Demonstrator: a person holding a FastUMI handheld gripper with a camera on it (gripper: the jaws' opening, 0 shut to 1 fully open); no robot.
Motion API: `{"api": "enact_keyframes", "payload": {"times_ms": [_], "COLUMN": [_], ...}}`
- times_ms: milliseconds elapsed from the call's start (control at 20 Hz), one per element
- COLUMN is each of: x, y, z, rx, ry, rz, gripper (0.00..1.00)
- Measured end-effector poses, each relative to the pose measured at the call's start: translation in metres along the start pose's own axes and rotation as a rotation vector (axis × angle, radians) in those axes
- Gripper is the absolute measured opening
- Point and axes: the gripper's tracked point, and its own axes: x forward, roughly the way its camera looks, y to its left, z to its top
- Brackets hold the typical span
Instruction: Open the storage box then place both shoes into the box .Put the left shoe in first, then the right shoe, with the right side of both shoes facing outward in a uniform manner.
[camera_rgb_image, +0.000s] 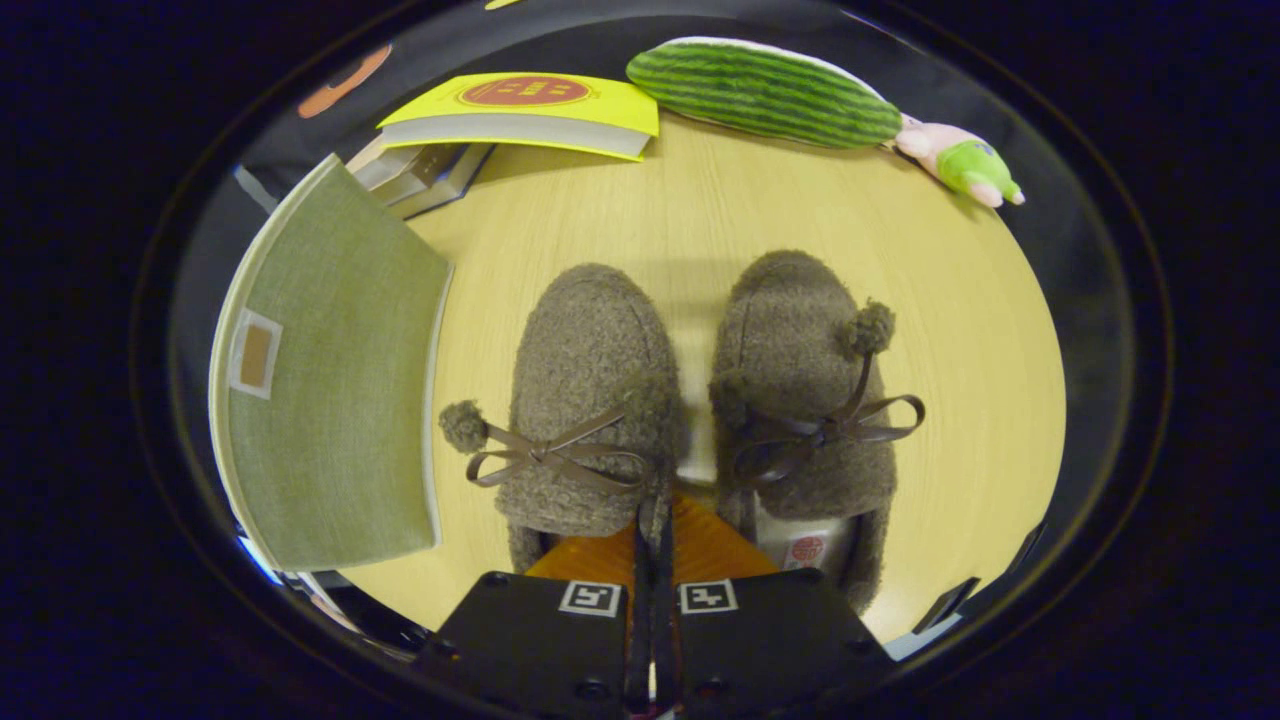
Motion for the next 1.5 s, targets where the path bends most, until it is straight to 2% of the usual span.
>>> {"api": "enact_keyframes", "payload": {"times_ms": [200,550,900,1250,1500], "x": [-0.017,-0.068,-0.140,-0.193,-0.201], "y": [0.009,0.024,0.048,0.102,0.152], "z": [0.002,0.009,0.030,0.058,0.076], "rx": [0.060,0.049,0.042,0.061,0.097], "ry": [-0.017,-0.060,-0.132,-0.199,-0.234], "rz": [0.075,0.082,0.107,0.160,0.206], "gripper": [0.07,0.06,0.06,0.06,0.06]}}
